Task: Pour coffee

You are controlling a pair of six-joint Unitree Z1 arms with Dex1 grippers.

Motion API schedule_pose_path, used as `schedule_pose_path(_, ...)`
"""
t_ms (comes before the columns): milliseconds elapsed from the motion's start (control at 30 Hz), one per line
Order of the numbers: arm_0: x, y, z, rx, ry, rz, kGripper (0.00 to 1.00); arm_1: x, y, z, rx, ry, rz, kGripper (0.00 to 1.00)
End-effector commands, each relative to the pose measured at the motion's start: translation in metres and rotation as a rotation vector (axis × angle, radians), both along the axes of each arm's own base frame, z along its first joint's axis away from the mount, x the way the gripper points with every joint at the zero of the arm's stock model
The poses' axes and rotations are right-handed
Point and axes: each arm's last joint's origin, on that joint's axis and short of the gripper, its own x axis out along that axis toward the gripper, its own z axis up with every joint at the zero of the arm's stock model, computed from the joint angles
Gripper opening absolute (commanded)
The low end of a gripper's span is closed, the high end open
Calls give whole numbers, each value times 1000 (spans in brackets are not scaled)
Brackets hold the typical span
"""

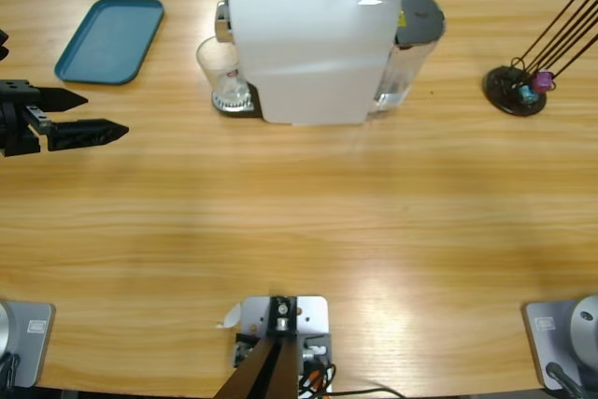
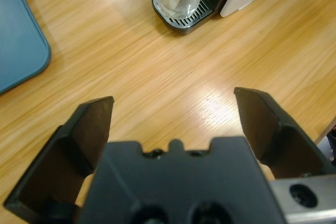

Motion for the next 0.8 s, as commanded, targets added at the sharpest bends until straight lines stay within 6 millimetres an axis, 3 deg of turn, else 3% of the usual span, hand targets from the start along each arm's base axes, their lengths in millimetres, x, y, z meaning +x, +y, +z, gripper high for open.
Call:
schedule_pose_path(33,5,0,-11,26,52,20,996,10,5,-28,-55,73,6,0)
schedule_pose_path(800,7,-1,-14,29,64,18,996,8,7,-37,-61,106,22,0)
